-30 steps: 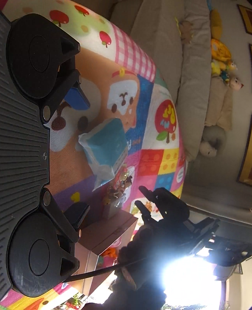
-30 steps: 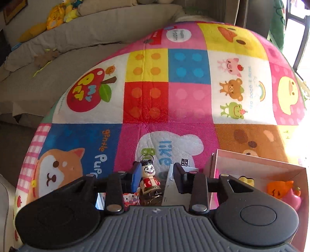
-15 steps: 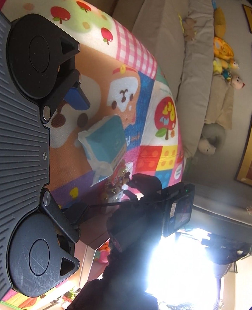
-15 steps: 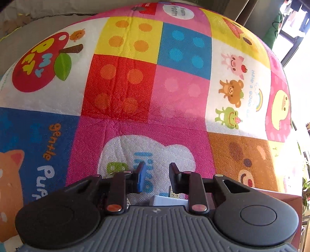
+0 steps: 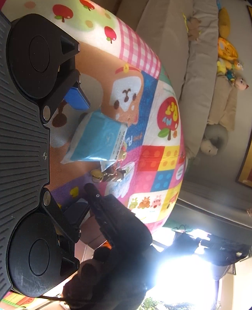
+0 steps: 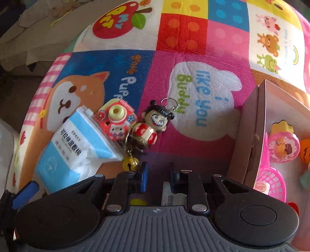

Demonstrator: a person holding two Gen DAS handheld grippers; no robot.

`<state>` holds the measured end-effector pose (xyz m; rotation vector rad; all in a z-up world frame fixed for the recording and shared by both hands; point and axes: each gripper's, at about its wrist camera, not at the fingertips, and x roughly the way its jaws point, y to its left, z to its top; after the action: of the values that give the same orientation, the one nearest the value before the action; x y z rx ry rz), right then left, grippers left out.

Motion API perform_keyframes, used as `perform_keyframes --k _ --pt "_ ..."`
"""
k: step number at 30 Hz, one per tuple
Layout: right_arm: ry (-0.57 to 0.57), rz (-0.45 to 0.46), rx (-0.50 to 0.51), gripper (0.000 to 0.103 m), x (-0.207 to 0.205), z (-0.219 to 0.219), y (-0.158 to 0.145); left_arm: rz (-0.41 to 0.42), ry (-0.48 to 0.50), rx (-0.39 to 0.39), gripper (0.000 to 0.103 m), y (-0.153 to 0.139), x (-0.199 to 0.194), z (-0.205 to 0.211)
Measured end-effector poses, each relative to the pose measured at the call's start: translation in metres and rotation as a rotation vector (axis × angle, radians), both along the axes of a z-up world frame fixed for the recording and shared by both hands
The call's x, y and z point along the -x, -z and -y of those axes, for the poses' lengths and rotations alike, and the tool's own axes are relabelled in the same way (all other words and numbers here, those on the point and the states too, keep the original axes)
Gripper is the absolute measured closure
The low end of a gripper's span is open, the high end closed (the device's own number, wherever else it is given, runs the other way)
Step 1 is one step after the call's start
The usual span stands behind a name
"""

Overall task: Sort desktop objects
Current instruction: 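Grasp the white power bank with the right tool and lift it, then grasp the cartoon boy figurine with the left tool while right holds the power bank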

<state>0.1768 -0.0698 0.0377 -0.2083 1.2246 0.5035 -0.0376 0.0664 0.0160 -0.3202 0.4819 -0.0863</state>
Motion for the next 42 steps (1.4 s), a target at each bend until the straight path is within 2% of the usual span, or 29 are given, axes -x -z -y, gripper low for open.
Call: perform_keyframes --k 1,2,4,5,6,7,9,10,12,16,19,20,23,24,28,31,33,35,36,40,41,42 --pt "-0.002 0.000 -0.023 0.080 0.007 0.006 -0.005 -0.002 -0.001 0.001 0.000 0.000 0.000 0.000" --pt "0.000 0.039 -0.041 0.080 0.016 0.014 -0.012 -0.003 -0.002 0.003 0.000 0.000 0.000 -0.001" --pt "-0.006 0.217 -0.038 0.079 0.040 0.028 -0.031 -0.005 -0.008 0.008 0.000 0.001 0.000 -0.002" --pt "-0.010 0.319 -0.022 0.074 0.054 0.036 -0.039 -0.007 -0.012 0.011 0.000 0.001 0.000 -0.003" --pt "-0.015 0.395 -0.011 0.065 0.067 0.043 -0.044 -0.009 -0.015 0.013 0.000 0.001 -0.001 -0.003" --pt "-0.021 0.427 -0.014 0.059 0.078 0.049 -0.046 -0.009 -0.018 0.016 0.000 0.001 -0.001 -0.004" --pt "-0.043 0.433 -0.038 0.034 0.097 0.061 -0.044 -0.009 -0.022 0.023 0.000 0.002 -0.001 -0.005" --pt "-0.055 0.431 -0.044 0.030 0.107 0.066 -0.038 -0.009 -0.027 0.027 0.000 0.002 -0.001 -0.006" --pt "-0.088 0.513 0.003 0.020 0.126 0.066 -0.024 -0.010 -0.032 0.032 0.000 0.002 -0.001 -0.007" --pt "-0.089 0.509 0.032 0.020 0.139 0.062 0.006 -0.006 -0.038 0.023 0.000 0.002 -0.001 -0.006" --pt "-0.089 0.557 0.056 0.021 0.143 0.061 0.024 0.000 -0.039 0.001 0.000 0.001 -0.001 -0.002" --pt "-0.069 0.554 0.055 0.028 0.141 0.063 0.028 0.000 -0.038 -0.010 0.000 0.001 -0.002 -0.001" --pt "-0.025 0.464 -0.051 0.055 0.135 0.077 0.026 0.007 -0.040 -0.042 0.000 0.000 0.000 0.004" --pt "-0.026 0.467 -0.061 0.055 0.138 0.081 0.025 0.012 -0.041 -0.054 0.000 -0.001 0.001 0.006" --pt "-0.052 0.478 -0.064 0.055 0.163 0.105 0.025 0.021 -0.041 -0.109 0.000 -0.003 0.003 0.013" --pt "-0.051 0.496 -0.034 0.055 0.179 0.132 0.026 0.063 -0.048 -0.198 0.000 -0.010 0.008 0.025" --pt "0.015 0.529 0.011 0.054 0.183 0.152 0.027 0.098 -0.027 -0.260 0.000 -0.016 0.009 0.036" --pt "0.118 0.544 0.035 0.044 0.179 0.173 0.028 0.118 0.018 -0.289 0.000 -0.025 0.003 0.048" --pt "0.176 0.546 0.023 0.035 0.177 0.184 0.029 0.122 0.033 -0.294 0.000 -0.028 0.000 0.052" --pt "0.339 0.569 -0.098 0.027 0.172 0.211 0.031 0.108 0.091 -0.386 0.000 -0.037 -0.034 0.080" --pt "0.364 0.584 -0.122 0.025 0.173 0.213 0.033 0.106 0.106 -0.416 0.003 -0.037 -0.045 0.087" --pt "0.385 0.595 -0.142 0.023 0.173 0.214 0.035 0.092 0.127 -0.455 0.016 -0.036 -0.058 0.095"
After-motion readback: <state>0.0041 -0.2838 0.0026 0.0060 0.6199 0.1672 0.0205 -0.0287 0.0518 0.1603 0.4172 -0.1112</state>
